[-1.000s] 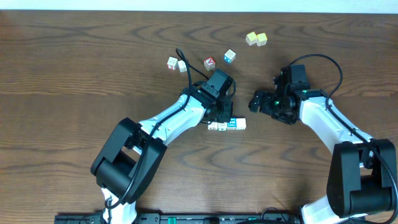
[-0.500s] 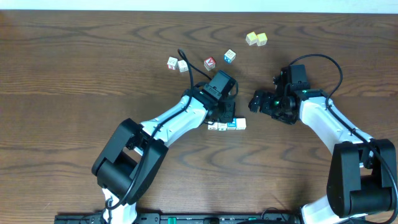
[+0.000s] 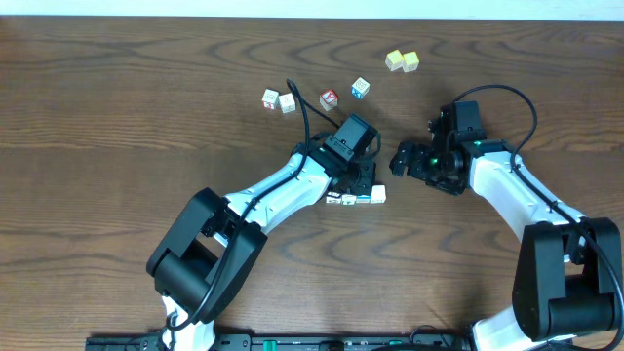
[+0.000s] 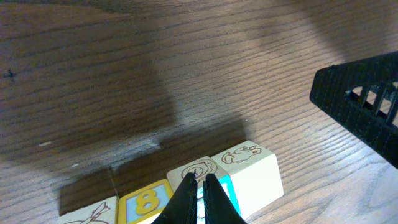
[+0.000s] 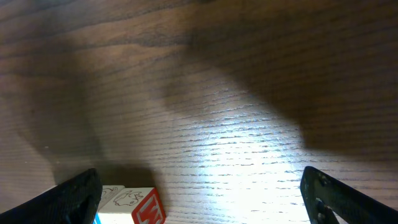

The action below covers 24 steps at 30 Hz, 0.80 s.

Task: Lift 4 blocks

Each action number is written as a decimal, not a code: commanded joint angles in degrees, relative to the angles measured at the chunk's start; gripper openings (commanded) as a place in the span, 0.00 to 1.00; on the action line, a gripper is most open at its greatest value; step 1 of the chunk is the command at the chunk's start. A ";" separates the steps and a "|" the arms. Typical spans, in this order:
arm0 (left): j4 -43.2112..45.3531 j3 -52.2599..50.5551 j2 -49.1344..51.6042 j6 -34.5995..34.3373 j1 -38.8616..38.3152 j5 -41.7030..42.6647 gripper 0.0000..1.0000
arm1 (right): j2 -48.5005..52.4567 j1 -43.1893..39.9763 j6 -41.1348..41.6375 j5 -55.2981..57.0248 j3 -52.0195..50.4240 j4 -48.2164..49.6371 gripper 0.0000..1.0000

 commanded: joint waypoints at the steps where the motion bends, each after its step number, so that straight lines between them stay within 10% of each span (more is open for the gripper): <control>1: 0.35 0.02 0.00 -0.55 -0.02 -0.96 0.07 | -0.26 0.33 -0.20 0.50 0.57 0.13 0.99; 24: 1.86 0.02 3.17 -1.38 -0.02 -1.79 0.07 | -0.26 0.33 -0.20 0.50 0.57 0.13 0.99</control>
